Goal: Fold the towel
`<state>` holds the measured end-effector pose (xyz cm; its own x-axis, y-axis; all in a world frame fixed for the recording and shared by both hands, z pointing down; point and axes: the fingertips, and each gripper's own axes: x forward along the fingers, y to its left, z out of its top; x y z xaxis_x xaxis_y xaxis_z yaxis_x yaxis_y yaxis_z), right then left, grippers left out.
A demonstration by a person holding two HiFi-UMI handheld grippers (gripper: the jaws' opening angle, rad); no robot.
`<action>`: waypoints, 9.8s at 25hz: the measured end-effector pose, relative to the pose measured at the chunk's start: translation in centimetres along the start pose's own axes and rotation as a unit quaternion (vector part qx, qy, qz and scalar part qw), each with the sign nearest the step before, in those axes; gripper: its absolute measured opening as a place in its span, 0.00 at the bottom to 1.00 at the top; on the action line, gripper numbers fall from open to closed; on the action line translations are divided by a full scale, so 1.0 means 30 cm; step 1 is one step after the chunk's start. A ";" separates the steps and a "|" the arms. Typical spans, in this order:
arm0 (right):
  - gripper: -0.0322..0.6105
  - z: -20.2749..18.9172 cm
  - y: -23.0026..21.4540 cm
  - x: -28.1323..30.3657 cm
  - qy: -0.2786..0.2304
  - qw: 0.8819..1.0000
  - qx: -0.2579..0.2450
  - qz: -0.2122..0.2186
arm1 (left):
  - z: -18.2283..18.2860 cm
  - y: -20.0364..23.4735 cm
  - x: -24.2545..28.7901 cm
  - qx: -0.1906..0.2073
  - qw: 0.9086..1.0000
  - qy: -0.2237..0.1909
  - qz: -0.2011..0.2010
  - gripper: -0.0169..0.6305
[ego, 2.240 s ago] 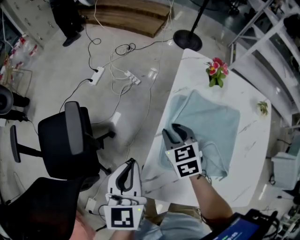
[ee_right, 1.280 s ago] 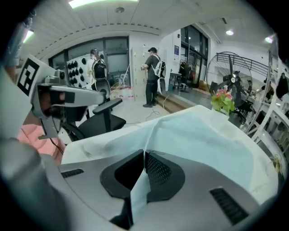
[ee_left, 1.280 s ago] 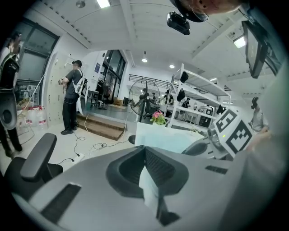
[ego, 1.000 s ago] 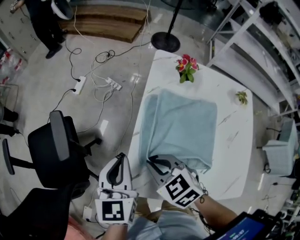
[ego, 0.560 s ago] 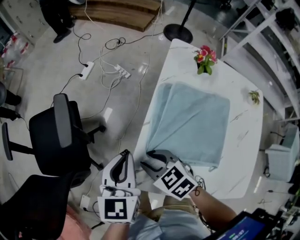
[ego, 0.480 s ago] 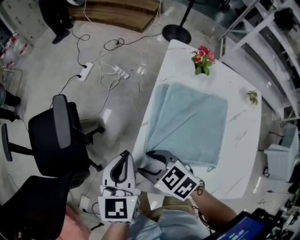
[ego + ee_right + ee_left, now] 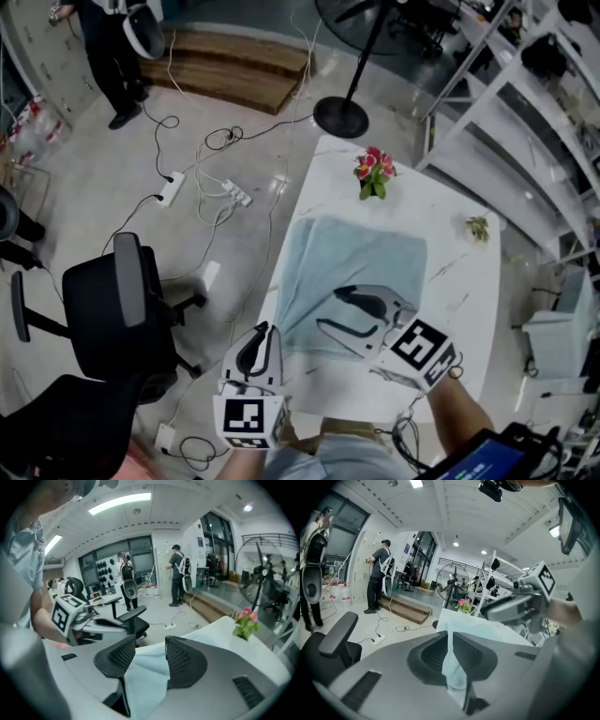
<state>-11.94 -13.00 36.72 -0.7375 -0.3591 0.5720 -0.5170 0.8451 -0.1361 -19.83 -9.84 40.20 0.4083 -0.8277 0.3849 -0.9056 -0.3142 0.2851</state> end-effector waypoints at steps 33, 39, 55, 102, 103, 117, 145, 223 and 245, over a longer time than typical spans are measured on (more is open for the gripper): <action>0.16 0.151 -0.572 0.223 -0.075 0.971 -0.208 -0.090 | -0.214 -0.030 0.062 0.052 0.992 0.100 0.060 0.05; 0.16 0.089 -0.557 0.402 -0.017 0.972 -0.226 -0.070 | -0.279 0.010 0.065 0.028 0.988 0.134 0.074 0.05; 0.42 0.168 -0.498 0.368 -0.019 0.991 -0.135 -0.009 | -0.360 0.072 0.108 0.007 0.980 0.184 0.078 0.05; 0.23 -0.498 -0.326 -0.178 0.085 0.992 -0.079 -0.055 | -0.313 0.145 -0.176 -0.138 0.976 0.102 0.135 0.72; 0.23 -0.512 -0.279 -0.191 0.089 0.992 -0.082 -0.037 | -0.299 0.123 -0.167 -0.137 0.978 0.096 0.128 0.71; 0.24 -0.812 -0.089 -0.279 0.160 0.985 -0.068 0.012 | -0.403 -0.236 0.123 -0.015 0.979 0.197 0.045 0.08; 0.37 -0.977 -0.233 -0.917 0.067 0.968 0.209 -0.124 | -0.352 -0.845 0.061 0.068 0.978 0.163 -0.108 0.17; 0.16 -0.735 -0.250 -0.408 0.128 0.976 0.125 -0.122 | -0.426 -0.744 -0.051 0.034 0.962 0.161 -0.217 0.14; 0.29 -0.358 -0.349 -0.017 0.120 0.991 -0.053 0.027 | -0.562 -0.689 -0.014 -0.064 0.951 0.221 -0.206 0.13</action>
<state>-1.49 -17.42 46.56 -0.6323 -0.2184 0.7433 -0.4214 0.9020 -0.0934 0.65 4.84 48.93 0.7598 -0.3604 0.5411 -0.6480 -0.4868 0.5857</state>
